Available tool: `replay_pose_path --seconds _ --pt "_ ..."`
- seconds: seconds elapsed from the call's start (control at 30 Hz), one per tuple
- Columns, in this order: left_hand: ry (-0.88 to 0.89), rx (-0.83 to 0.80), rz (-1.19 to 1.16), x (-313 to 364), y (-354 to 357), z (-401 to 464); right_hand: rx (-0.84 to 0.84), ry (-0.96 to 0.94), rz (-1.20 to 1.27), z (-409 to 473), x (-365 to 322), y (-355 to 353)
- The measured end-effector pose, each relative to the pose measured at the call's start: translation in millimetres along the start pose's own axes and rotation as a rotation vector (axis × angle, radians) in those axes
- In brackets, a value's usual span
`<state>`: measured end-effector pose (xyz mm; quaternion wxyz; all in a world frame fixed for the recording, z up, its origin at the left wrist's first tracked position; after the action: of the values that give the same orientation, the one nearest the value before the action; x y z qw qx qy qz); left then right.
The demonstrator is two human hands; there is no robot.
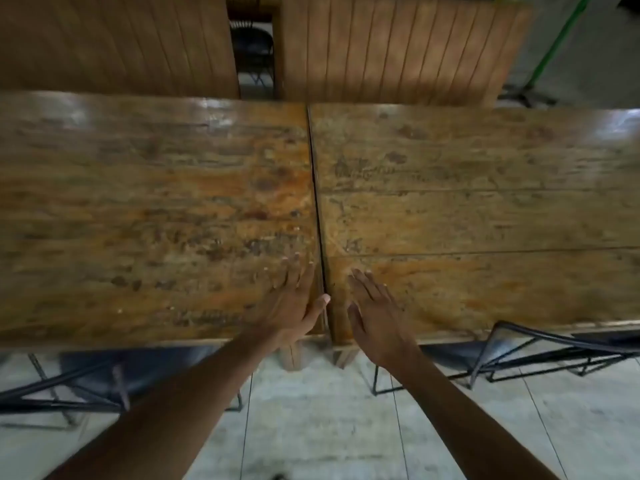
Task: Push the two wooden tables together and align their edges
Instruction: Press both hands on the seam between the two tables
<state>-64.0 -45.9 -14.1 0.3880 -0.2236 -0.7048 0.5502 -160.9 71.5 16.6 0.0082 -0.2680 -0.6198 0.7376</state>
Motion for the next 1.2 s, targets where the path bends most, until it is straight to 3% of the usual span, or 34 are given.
replay_pose_path --seconds 0.13,0.3,0.93,1.2 --pt "-0.009 -0.085 0.072 -17.7 51.2 1.8 -0.024 -0.044 -0.06 -2.5 23.5 52.6" --pt "0.071 0.014 0.231 -12.3 70.1 -3.2 0.039 -0.101 -0.139 5.1 36.7 85.4" --pt "0.117 0.173 0.239 -10.9 72.0 0.1 0.06 -0.097 -0.186 30.9 38.6 105.3" --pt "0.117 0.145 0.269 -9.9 74.9 0.5 0.043 -0.098 -0.197 30.9 39.2 106.4"
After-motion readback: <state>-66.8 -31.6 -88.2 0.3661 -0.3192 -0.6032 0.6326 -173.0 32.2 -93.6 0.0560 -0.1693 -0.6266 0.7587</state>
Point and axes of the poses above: each hand's wrist, its own z-axis towards the middle knuckle, its own y-axis out of the palm, x = y × z, the point moved 8 cm from there along z, towards the middle knuckle, and after that the axes turned 5 degrees about x, right-handed, at the moved point
